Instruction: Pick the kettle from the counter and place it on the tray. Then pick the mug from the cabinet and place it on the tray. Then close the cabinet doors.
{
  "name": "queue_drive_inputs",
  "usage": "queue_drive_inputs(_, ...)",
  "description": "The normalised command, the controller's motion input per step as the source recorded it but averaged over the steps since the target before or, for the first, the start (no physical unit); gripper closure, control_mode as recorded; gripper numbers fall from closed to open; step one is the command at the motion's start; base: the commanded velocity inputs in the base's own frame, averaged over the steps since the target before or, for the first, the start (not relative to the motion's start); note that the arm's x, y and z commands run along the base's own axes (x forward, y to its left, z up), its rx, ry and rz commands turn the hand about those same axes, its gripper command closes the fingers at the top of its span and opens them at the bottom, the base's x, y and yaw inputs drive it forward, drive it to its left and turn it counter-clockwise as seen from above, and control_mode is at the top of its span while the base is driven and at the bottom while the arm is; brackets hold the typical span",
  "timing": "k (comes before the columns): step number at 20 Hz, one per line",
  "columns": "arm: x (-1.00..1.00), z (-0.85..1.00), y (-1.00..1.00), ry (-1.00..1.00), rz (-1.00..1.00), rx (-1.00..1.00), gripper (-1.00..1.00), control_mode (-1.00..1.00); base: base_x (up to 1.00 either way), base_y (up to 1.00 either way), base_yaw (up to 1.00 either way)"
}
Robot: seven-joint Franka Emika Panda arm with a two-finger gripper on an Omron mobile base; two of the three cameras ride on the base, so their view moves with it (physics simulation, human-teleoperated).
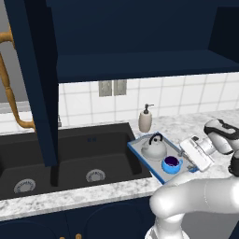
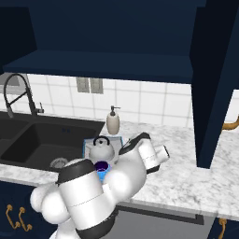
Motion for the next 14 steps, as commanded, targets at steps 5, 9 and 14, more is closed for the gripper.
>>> queue_drive_inputs(5,-0.32,0.47,0.0,-0.03,-0.09,0.0,-1.0,-1.0,0.0,0.0,0.0)
queue_drive_inputs(9,-0.21,0.46,0.04,-0.05,-0.13,0.0,-1.0,-1.0,0.0,0.0,0.0)
queue_drive_inputs(14,-0.36,0.34,0.06,-0.1,-0.18,0.0,-1.0,-1.0,0.0,0.0,0.0)
